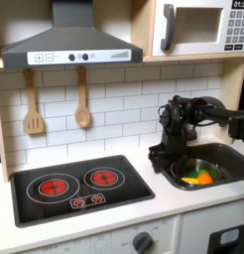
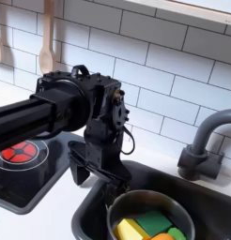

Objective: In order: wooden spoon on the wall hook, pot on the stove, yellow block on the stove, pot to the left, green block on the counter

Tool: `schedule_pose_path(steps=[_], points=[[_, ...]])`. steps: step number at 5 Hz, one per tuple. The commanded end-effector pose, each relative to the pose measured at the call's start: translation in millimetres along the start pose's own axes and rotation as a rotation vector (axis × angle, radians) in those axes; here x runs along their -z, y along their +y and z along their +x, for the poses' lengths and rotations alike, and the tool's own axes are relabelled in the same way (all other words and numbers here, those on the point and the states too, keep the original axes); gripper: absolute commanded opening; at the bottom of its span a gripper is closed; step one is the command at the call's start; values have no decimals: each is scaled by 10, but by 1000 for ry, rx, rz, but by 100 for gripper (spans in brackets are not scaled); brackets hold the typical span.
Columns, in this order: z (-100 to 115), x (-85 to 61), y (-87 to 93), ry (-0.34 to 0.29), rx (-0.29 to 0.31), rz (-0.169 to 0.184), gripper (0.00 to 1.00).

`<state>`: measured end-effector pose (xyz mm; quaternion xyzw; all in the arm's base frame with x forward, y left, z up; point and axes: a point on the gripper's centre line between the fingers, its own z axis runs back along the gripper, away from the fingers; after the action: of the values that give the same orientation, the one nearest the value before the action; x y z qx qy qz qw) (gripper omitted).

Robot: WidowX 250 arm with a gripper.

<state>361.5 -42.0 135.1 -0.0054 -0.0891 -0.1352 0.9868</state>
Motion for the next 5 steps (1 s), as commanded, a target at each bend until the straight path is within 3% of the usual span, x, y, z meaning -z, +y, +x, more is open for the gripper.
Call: schedule_pose_path(steps=[1, 2, 3, 4, 5], points=[[31, -2, -245, 6, 59, -23, 100], [48, -6, -307, 14, 80, -23, 100], [42, 9, -550, 25, 146, -31, 100], [23, 22, -558, 49, 132, -49, 100], [-37, 28, -375, 62, 65, -48, 100]])
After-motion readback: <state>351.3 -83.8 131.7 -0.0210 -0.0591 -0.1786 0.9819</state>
